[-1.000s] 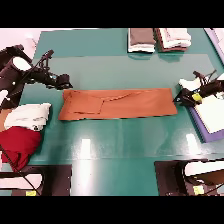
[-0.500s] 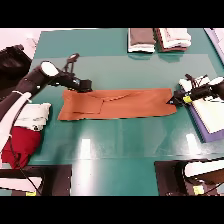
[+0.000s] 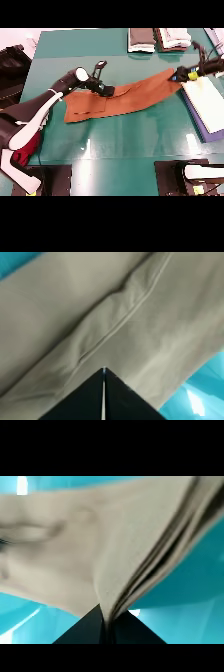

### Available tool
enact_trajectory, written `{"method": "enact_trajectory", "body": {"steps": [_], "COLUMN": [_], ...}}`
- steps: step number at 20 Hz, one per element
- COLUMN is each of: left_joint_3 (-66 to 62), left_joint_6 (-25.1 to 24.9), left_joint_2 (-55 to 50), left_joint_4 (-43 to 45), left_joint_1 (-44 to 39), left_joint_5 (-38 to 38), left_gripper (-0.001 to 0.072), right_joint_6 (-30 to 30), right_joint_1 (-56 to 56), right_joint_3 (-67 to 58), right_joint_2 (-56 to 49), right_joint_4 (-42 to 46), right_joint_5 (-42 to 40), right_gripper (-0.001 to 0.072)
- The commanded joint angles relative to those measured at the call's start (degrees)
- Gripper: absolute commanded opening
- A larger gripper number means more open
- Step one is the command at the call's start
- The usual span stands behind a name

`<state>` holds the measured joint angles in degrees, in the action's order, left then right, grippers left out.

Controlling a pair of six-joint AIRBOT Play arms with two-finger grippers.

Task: Fold the shirts.

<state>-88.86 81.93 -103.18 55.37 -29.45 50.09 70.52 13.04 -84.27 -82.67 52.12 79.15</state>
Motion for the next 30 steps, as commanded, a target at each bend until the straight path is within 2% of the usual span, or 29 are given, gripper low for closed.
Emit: {"method": "enact_trajectory", "body": {"steps": [1,10,13,17,19,23,24,25,26,30], "left_joint_3": [-5.01,-5.49,-6.14,-6.49,-6.49,-6.49,-6.49,-6.49,-6.49,-6.56], "left_joint_6": [0.28,0.28,0.20,0.33,0.11,0.11,0.11,0.11,0.11,0.11], "left_joint_2": [-5.29,-6.08,-4.98,3.52,10.40,24.48,27.23,29.75,31.82,35.39], "left_joint_4": [-0.13,0.15,0.42,3.85,6.47,13.11,13.97,14.10,14.10,14.08], "left_joint_1": [-2.78,-2.99,-1.14,7.74,13.90,25.83,28.28,30.71,32.76,35.78], "left_joint_5": [0.57,1.01,3.54,7.48,8.41,8.94,8.96,9.05,9.14,10.93], "left_gripper": [0.0027,0.0027,0.0028,0.0027,0.0028,0.0028,0.0028,0.0028,0.0028,0.0028], "right_joint_6": [5.40,10.49,11.13,11.15,10.88,5.99,3.69,2.62,2.49,3.13], "right_joint_1": [-6.43,-23.02,-26.73,-32.46,-36.48,-47.71,-50.56,-52.54,-53.77,-50.82], "right_joint_3": [-9.20,-26.95,-30.03,-30.60,-30.60,-30.64,-30.69,-31.43,-32.61,-30.51], "right_joint_2": [2.05,-3.50,-5.84,-7.67,-9.55,-17.25,-19.54,-21.46,-23.02,-20.11], "right_joint_4": [-0.11,-0.09,-0.09,-0.28,-3.52,-11.02,-12.41,-12.41,-11.43,-1.97], "right_joint_5": [2.14,3.80,3.93,2.93,0.24,-12.59,-16.76,-19.41,-20.83,-17.90], "right_gripper": [0.0016,0.0016,0.0016,0.0016,0.0017,0.0020,0.0116,0.0314,0.0352,0.0331]}}
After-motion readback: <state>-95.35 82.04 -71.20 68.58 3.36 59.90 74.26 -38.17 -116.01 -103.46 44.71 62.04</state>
